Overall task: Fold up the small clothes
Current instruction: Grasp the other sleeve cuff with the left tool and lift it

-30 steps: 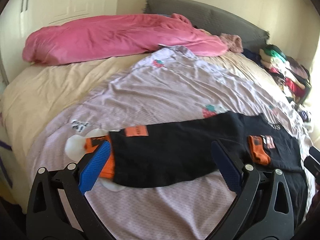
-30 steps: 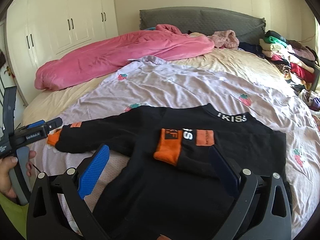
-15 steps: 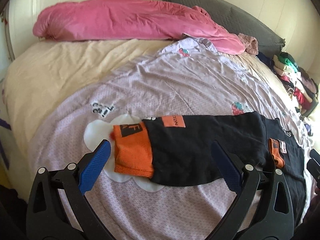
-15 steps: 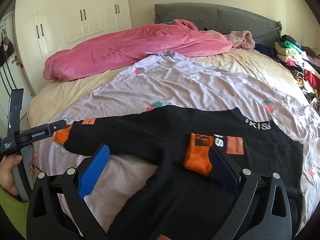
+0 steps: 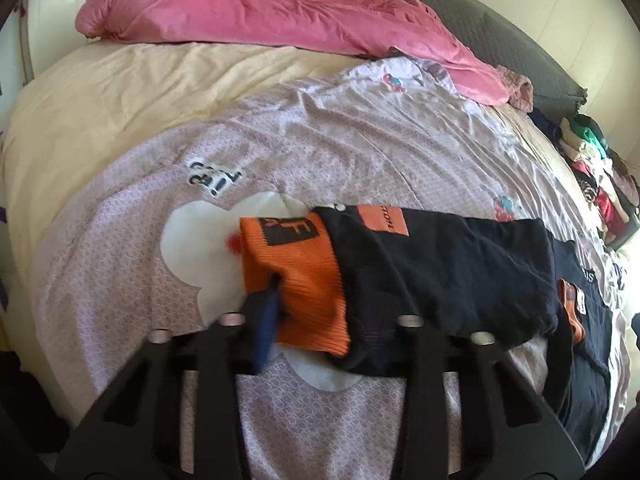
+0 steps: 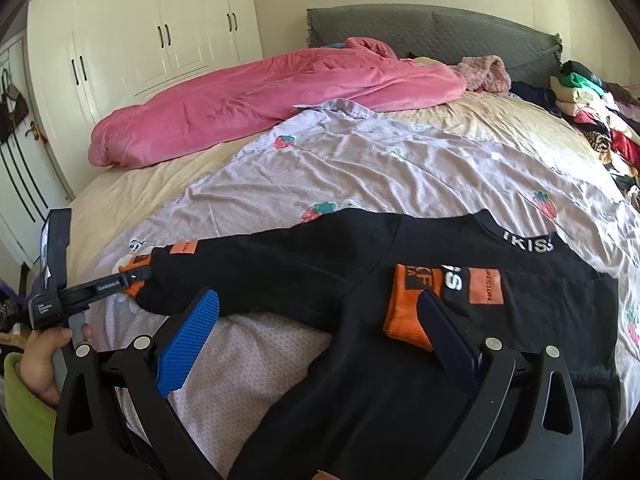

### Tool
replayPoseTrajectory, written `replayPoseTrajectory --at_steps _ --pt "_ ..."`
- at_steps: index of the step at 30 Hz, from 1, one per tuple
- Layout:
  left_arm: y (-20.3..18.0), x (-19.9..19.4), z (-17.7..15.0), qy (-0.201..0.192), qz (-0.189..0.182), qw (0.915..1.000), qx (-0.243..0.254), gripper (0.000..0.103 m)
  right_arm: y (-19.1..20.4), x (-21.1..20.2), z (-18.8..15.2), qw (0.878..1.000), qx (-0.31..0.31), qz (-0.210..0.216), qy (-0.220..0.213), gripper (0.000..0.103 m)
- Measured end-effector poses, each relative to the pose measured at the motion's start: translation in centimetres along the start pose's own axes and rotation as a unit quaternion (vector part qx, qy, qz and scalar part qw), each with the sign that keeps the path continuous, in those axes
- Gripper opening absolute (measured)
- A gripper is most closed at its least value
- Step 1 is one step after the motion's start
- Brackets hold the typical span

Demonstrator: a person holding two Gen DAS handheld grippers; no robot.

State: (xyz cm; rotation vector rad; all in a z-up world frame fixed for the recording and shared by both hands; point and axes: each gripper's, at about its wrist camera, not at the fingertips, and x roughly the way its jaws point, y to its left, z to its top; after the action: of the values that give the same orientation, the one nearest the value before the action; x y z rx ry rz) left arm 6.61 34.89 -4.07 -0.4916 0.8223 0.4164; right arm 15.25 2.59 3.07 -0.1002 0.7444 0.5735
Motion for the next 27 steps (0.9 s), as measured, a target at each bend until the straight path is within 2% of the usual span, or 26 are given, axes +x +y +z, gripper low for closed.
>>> replayPoseTrajectory --at_steps 5,13,20,27 --pt "-1.2 -0.8 0.1 -0.018 -0.019 0.9992 0.029 0.008 -2.0 -0.4 -0.5 1.0 0.029 -0.007 -0.001 0.099" --pt "-4.3 -3.9 0.4 -0.054 -0.107 0.9917 0.047 0.007 -4.8 -1.8 -1.7 0.998 0.053 -0.022 -0.011 0.099" --pt "-9.4 -6.1 -0.6 -0.066 -0.159 0.9816 0.082 0.007 -8.0 -3.9 -3.2 0.997 0.067 -0.041 -0.025 0.099" --pt "-16.0 -7.0 -2.4 -0.055 -0.184 0.9712 0.141 0.007 -11.7 -6.0 -4.4 0.992 0.101 -0.055 -0.043 0.099"
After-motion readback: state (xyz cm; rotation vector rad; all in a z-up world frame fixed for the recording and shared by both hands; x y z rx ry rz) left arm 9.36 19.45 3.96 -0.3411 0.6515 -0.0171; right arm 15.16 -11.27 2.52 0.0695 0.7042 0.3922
